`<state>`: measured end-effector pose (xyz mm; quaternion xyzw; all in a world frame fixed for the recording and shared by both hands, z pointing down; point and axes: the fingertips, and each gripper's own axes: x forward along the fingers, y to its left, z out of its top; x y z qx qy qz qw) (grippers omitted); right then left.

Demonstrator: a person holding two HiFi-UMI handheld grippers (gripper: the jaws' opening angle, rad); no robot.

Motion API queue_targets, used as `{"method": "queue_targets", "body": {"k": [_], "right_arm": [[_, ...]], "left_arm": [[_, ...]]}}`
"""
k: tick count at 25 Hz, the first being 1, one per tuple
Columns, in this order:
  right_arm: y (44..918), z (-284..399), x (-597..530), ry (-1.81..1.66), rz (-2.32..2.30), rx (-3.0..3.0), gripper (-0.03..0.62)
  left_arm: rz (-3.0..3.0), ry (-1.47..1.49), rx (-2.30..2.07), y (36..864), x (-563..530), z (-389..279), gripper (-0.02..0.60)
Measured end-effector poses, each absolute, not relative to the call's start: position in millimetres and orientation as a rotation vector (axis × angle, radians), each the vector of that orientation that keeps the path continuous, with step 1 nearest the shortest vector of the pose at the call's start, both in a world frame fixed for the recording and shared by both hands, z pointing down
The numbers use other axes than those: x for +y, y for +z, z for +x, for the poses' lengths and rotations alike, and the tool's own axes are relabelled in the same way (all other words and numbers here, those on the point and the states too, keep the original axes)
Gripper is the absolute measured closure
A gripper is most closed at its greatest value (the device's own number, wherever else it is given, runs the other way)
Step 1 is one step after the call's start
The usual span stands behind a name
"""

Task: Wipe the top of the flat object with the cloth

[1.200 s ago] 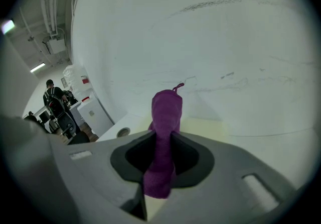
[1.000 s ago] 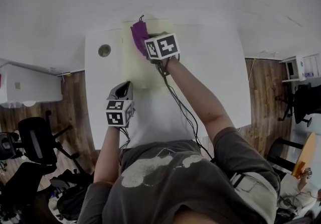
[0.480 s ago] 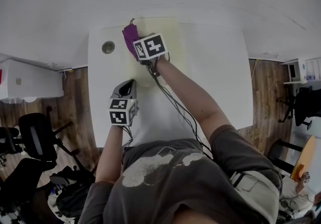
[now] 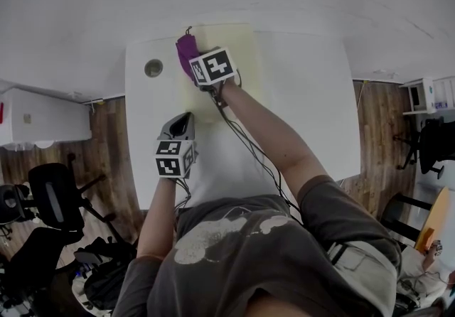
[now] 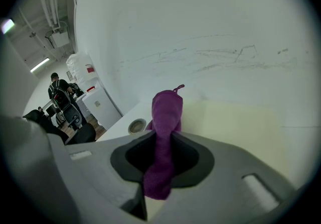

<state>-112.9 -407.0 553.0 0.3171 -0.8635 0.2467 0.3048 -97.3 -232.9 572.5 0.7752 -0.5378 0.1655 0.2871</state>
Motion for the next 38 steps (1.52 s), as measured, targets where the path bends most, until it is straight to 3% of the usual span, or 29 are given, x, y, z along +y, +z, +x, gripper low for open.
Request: {"method": "queue_targets", "body": {"k": [38], "right_arm": [[557.9, 26.0, -434.1, 0.756, 1.129, -2.167, 0.519]], "left_arm": [[2.089, 0.419, -1.435, 570.3, -229.6, -98.1, 0.583]]}}
